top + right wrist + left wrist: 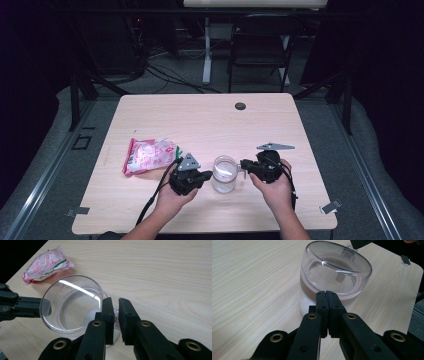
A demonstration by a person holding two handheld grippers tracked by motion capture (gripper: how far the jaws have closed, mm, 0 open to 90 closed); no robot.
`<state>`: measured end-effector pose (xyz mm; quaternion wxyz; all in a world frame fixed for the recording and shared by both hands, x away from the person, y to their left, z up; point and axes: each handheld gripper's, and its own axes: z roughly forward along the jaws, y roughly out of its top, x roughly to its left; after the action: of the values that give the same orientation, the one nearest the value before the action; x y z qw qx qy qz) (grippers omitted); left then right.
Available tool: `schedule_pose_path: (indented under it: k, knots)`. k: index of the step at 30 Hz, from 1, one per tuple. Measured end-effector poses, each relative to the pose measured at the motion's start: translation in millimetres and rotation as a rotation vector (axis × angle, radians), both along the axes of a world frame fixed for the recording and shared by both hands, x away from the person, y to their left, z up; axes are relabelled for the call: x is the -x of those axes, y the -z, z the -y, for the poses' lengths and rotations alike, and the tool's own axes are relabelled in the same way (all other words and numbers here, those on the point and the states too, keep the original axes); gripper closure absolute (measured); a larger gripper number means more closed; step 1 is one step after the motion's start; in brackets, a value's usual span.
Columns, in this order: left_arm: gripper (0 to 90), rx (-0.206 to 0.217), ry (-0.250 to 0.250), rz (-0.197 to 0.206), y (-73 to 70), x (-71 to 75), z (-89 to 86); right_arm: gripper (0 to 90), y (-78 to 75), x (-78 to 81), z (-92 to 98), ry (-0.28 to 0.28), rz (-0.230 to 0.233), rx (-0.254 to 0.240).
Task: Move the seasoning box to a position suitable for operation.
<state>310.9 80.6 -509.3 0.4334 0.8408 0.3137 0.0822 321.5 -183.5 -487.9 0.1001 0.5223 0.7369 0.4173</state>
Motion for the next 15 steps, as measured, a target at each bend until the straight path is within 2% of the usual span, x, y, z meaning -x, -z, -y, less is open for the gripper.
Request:
schedule_pose_path:
  k: [5, 11, 15]
  knots:
    - [88.1, 0.009, 0.003, 0.009, -3.5, -0.2, 1.8, 82.9, 0.4, 0.0, 0.2, 0.002, 0.001, -0.004]
    - [87.6, 0.001, 0.005, 0.025, -8.5, -0.3, 4.6, 81.3, 0.2, 0.3, 1.3, 0.0, -0.001, 0.002]
    - [87.5, 0.003, 0.005, 0.022, -11.2, -0.9, 5.3, 79.2, -1.0, 3.4, 2.5, -0.008, 0.006, 0.012]
